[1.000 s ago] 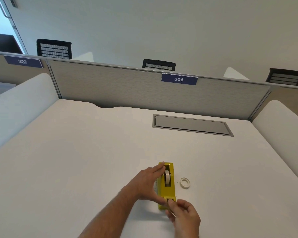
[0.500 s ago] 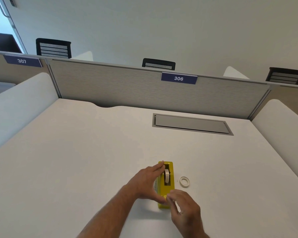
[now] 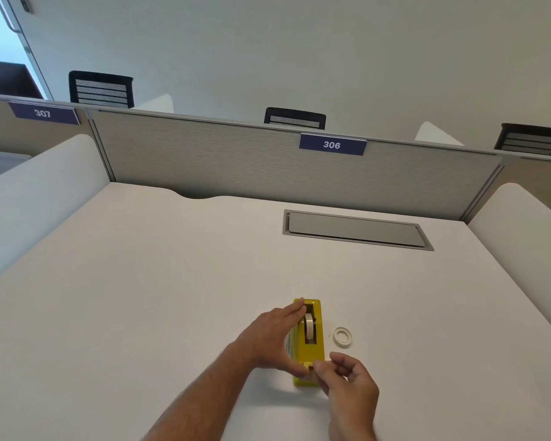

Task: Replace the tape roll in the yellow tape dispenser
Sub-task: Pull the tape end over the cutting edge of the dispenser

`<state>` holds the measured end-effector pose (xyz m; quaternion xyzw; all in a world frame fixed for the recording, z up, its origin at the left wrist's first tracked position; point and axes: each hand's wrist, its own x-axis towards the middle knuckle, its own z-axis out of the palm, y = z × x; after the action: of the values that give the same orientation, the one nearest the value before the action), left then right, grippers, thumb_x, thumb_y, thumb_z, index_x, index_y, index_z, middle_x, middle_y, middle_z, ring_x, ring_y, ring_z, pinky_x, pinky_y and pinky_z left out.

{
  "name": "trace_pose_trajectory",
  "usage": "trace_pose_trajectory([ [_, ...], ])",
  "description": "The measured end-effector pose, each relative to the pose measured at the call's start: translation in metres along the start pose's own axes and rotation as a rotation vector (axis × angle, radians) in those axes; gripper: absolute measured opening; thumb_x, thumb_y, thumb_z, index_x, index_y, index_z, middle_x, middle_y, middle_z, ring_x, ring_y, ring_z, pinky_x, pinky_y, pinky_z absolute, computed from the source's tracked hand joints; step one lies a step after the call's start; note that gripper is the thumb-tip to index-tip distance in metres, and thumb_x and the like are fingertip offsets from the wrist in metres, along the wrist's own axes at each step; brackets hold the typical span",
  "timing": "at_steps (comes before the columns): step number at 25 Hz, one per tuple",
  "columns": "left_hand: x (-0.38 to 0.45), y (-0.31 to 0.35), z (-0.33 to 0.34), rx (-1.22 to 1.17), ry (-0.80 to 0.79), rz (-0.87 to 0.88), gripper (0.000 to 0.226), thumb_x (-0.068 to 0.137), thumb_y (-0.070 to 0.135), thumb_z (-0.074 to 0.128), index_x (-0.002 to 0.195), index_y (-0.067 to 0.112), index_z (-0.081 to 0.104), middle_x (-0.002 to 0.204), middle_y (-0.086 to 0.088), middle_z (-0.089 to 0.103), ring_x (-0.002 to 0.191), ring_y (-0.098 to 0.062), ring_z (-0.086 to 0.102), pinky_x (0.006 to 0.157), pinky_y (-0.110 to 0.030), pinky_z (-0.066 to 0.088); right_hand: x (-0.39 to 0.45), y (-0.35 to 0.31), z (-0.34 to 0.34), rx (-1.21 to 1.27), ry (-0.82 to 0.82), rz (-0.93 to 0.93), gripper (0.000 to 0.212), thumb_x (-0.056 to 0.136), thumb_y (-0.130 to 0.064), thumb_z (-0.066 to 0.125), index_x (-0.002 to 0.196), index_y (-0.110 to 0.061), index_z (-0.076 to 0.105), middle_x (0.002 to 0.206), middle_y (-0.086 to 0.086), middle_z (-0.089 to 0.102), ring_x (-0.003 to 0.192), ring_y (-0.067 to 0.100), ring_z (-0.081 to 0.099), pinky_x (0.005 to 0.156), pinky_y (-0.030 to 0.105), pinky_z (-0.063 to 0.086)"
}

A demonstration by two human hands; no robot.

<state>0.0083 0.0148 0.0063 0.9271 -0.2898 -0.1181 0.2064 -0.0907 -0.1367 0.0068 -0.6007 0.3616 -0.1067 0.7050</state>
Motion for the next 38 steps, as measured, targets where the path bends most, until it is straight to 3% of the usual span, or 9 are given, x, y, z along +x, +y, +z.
trace_pose_trajectory([
  [3,0.0,0.0,0.0,-0.007,0.006,-0.001,0.128,0.058,0.082,0.069,0.156,0.028,0.007,0.164,0.018,-0.002,0.148,-0.011,0.016,0.119,-0.031,0.018,-0.005,-0.007,0.003,0.137,-0.006,0.134,0.03,0.067,0.015,0.08,0.087,-0.003,0.068,0.074,0.015,0.069,0.065,0.023,0.066,0.055,0.029,0.055],
  [6,0.0,0.0,0.0,-0.015,0.015,0.001,0.128,0.057,0.082,0.069,0.156,0.028,0.009,0.164,0.017,-0.001,0.148,-0.011,0.018,0.118,-0.031,0.019,-0.015,-0.008,0.008,0.164,0.012,0.233,0.028,0.066,0.011,0.082,0.082,-0.006,0.067,0.077,0.013,0.07,0.065,0.022,0.064,0.058,0.031,0.048],
  [14,0.0,-0.001,0.001,-0.023,0.014,0.0,0.128,0.058,0.079,0.072,0.156,0.027,0.009,0.164,0.018,-0.002,0.148,-0.01,0.018,0.118,-0.029,0.017,-0.014,-0.001,0.005,0.281,0.095,0.503,0.035,0.073,0.005,0.08,0.086,-0.01,0.051,0.091,0.019,0.063,0.073,0.024,0.059,0.06,0.034,0.051],
  [20,-0.001,-0.001,0.001,-0.033,0.012,-0.008,0.129,0.057,0.08,0.072,0.156,0.029,0.007,0.164,0.019,-0.002,0.148,-0.01,0.018,0.116,-0.027,0.015,-0.01,0.009,0.004,0.233,0.105,0.456,0.034,0.074,-0.001,0.082,0.086,-0.008,0.051,0.091,0.02,0.061,0.069,0.025,0.059,0.057,0.036,0.052],
  [28,-0.002,0.001,-0.001,-0.039,0.009,-0.001,0.127,0.059,0.078,0.073,0.157,0.027,0.009,0.164,0.018,-0.002,0.148,-0.011,0.018,0.12,-0.032,0.02,-0.007,0.017,0.004,-0.047,0.102,0.266,0.038,0.072,-0.023,0.086,0.087,-0.013,0.053,0.087,0.014,0.062,0.072,0.023,0.06,0.048,0.031,0.053],
  [32,-0.002,0.002,-0.001,-0.038,0.009,0.002,0.127,0.059,0.079,0.072,0.156,0.027,0.009,0.164,0.017,-0.001,0.148,-0.011,0.018,0.119,-0.031,0.019,-0.01,0.021,0.002,-0.151,0.08,0.235,0.042,0.073,-0.033,0.084,0.091,-0.01,0.055,0.084,0.014,0.063,0.074,0.029,0.063,0.05,0.035,0.056],
  [38,-0.001,-0.001,0.001,-0.038,0.012,-0.001,0.129,0.057,0.082,0.07,0.156,0.028,0.008,0.164,0.018,-0.001,0.148,-0.011,0.018,0.116,-0.027,0.016,-0.017,0.025,0.003,-0.281,0.061,0.11,0.038,0.08,-0.042,0.076,0.082,-0.008,0.06,0.068,0.016,0.067,0.059,0.028,0.063,0.04,0.028,0.051],
])
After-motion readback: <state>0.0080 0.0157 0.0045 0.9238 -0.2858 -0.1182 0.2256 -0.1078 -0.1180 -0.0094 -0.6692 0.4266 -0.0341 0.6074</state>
